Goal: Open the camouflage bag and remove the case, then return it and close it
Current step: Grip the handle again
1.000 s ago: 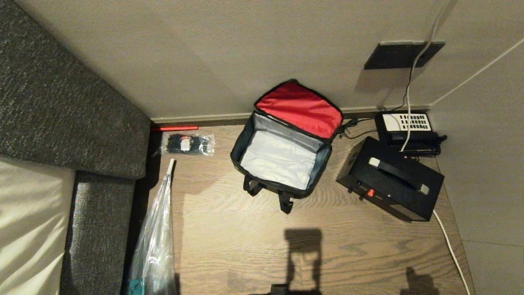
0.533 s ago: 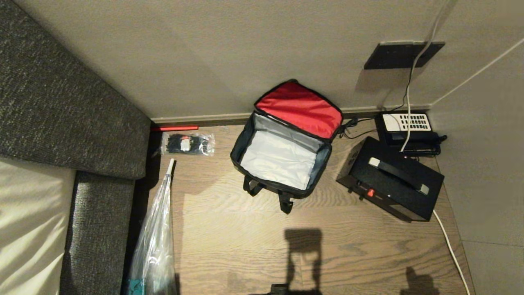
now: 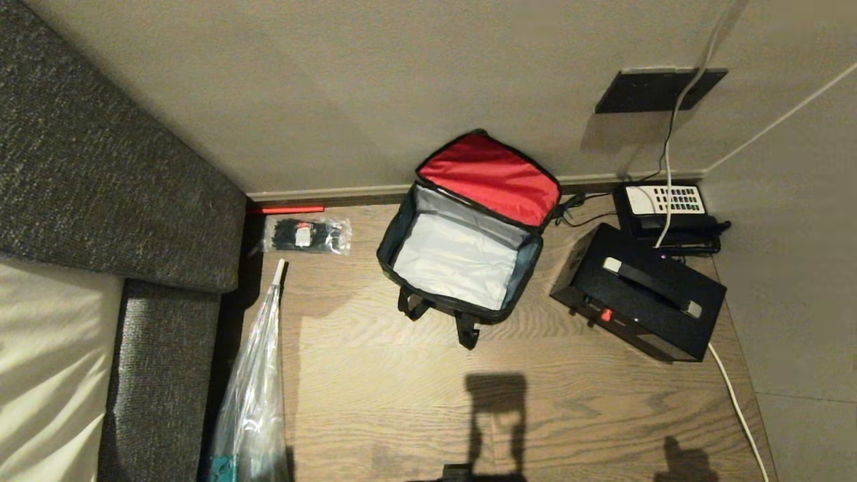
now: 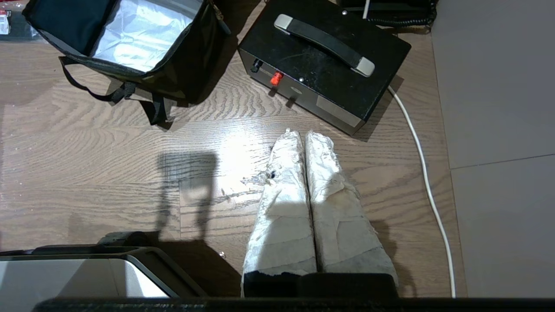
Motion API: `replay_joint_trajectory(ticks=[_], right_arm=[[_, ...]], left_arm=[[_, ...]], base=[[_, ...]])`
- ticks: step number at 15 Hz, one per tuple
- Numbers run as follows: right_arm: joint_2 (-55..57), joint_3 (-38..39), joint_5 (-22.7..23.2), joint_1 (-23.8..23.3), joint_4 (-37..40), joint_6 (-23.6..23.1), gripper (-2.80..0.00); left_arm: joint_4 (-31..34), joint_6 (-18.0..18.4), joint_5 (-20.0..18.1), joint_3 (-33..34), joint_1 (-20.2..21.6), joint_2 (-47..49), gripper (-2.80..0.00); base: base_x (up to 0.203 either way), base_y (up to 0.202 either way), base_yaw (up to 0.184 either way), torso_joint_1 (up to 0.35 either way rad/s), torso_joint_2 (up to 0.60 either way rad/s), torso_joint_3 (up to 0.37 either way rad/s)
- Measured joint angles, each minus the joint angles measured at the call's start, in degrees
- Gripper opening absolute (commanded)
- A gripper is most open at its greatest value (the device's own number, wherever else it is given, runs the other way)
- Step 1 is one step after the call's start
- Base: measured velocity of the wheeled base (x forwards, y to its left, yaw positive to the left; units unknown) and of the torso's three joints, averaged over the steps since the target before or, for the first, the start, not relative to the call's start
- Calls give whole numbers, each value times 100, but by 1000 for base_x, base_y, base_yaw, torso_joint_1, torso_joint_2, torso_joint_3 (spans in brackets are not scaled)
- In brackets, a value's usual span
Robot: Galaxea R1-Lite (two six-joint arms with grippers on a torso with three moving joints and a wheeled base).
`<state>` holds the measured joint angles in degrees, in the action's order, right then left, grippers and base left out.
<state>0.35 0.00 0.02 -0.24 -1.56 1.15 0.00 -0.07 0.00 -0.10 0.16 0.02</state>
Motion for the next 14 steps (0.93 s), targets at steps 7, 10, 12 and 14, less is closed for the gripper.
replay_joint_trajectory(ticks=[7, 10, 12, 14], right_arm=[[5, 0, 3, 0, 2, -1, -280], [9, 0, 3, 0, 2, 0, -280], [9, 0, 0, 0, 2, -2, -280], [11, 0, 4, 0, 2, 0, -280]], left_arm=[[0, -1, 0, 0, -2, 0, -280], [0, 1, 0, 0, 0, 0, -280], [0, 2, 0, 0, 0, 0, -280], [0, 0, 0, 0, 0, 0, -280]], base=[[0, 0, 0, 0, 0, 0], [0, 0, 0, 0, 0, 0], [0, 0, 0, 0, 0, 0], [0, 0, 0, 0, 0, 0]])
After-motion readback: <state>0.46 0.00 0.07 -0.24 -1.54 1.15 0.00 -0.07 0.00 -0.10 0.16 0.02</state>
